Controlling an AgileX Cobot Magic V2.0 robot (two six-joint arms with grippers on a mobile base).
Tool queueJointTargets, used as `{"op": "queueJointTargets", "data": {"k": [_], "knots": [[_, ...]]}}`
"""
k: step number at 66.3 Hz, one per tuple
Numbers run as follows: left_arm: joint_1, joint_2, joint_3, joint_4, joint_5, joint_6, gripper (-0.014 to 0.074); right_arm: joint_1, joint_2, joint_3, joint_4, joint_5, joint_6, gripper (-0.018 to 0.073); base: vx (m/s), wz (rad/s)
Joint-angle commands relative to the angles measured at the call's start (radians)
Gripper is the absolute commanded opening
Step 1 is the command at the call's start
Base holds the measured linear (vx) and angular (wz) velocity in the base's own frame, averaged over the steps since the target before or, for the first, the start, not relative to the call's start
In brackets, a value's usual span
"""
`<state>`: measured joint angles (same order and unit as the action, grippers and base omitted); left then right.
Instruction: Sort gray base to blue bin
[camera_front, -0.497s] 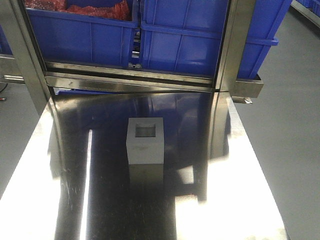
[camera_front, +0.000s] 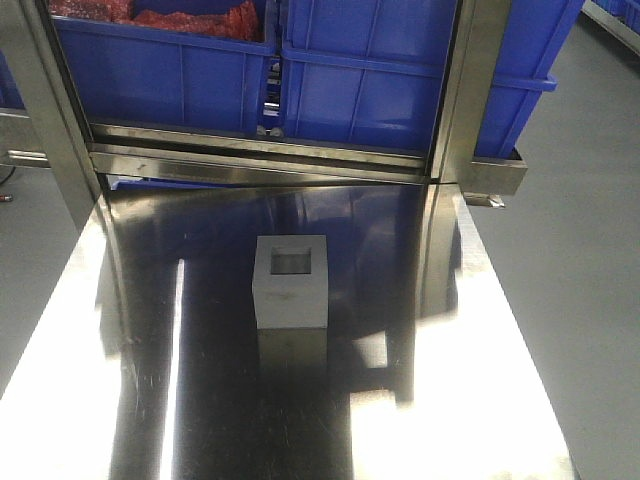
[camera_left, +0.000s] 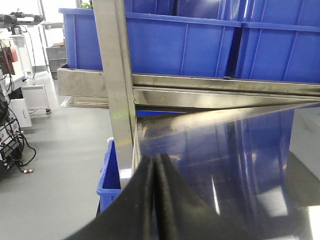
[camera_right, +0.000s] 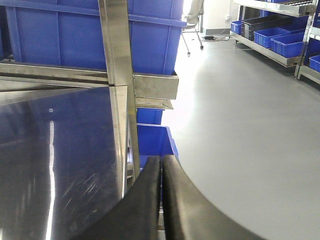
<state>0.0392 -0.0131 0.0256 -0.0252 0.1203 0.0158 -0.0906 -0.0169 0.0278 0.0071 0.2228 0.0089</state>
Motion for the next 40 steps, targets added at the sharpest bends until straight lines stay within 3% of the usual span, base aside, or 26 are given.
{"op": "queueJointTargets", "data": {"k": [1,40], "knots": [[0.002,-0.012,-0.020,-0.004,-0.076,-0.003,0.0003,0.000,0.015,0.002,-0.007,-0.073,-0.009,-0.0005,0.00,0.00],[0.002,-0.012,-0.024,-0.004,-0.110,-0.003,0.0003,0.000,0.015,0.002,-0.007,-0.073,-0.009,-0.0005,0.00,0.00]]}}
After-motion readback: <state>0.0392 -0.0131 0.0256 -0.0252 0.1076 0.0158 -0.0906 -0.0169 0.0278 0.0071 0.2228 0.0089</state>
